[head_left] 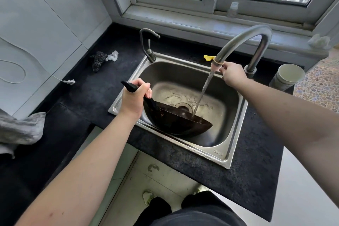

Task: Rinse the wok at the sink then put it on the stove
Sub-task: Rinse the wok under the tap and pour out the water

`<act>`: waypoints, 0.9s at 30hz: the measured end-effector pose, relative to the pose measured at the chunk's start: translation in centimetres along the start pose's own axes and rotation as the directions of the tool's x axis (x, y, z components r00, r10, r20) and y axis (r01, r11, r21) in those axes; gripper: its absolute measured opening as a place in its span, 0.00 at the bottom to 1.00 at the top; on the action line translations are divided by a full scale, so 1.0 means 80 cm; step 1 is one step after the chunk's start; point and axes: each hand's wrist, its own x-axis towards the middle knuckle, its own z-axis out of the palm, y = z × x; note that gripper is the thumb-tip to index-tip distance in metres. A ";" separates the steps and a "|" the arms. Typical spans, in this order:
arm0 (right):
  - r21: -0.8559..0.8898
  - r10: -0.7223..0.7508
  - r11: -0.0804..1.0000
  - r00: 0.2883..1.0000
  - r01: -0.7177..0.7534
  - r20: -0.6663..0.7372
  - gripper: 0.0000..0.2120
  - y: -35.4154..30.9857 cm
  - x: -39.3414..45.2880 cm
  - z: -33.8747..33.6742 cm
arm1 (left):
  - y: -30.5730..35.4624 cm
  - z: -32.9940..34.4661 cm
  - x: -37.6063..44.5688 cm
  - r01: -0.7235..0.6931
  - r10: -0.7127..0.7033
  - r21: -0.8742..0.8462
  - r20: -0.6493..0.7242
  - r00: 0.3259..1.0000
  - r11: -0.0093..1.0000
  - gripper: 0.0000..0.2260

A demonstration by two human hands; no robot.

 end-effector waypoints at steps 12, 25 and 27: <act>0.046 0.058 0.997 0.998 -0.058 0.010 0.19 0.006 -0.016 0.015 | -0.046 -0.021 -0.090 -0.166 0.127 0.188 0.204 0.971 0.968 0.10; 0.169 0.253 0.953 0.968 -0.251 0.011 0.22 0.007 -0.130 0.059 | -0.105 -0.068 -0.144 -0.046 -0.073 0.488 0.222 0.972 0.872 0.14; 0.189 0.295 0.939 0.956 -0.289 -0.006 0.23 -0.003 -0.158 0.072 | -0.104 -0.076 -0.142 0.032 -0.199 0.483 0.299 0.933 0.875 0.16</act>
